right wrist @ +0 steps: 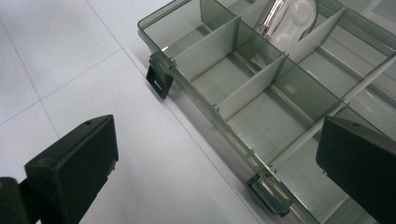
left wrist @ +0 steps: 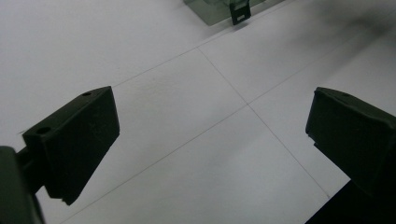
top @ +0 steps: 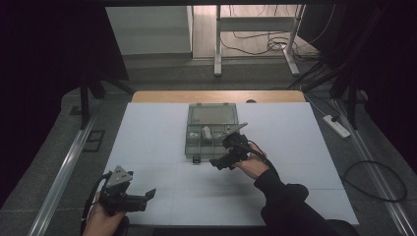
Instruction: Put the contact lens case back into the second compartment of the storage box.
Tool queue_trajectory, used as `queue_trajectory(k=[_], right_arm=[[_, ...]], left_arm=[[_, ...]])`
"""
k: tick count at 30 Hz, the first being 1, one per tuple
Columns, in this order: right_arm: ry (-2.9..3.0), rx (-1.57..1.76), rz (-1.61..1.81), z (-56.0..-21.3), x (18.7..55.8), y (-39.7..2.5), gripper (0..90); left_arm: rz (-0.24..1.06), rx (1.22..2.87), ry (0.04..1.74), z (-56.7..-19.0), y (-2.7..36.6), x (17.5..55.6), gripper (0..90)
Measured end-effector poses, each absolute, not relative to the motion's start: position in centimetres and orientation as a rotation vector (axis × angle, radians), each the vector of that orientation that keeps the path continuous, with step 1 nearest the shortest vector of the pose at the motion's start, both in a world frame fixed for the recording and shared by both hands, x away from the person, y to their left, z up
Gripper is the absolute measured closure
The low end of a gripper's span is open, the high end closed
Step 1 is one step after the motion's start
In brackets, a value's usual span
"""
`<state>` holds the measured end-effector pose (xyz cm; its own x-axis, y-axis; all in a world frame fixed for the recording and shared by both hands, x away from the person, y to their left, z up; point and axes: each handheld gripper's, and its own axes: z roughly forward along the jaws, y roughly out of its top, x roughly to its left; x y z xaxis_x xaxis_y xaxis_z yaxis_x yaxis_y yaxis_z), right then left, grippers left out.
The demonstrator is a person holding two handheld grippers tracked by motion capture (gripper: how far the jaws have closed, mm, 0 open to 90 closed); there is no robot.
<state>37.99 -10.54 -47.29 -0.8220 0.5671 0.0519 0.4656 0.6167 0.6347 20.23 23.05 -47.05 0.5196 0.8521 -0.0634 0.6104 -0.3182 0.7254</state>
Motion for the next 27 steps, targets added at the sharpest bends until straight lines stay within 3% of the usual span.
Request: queue_trajectory(k=[27], right_arm=[[2.676, 0.861, 1.022, -46.1, 35.9, -13.9, 0.0]], left_arm=[[0.432, 2.044, 1.185, -47.0, 23.1, 20.2, 2.8]])
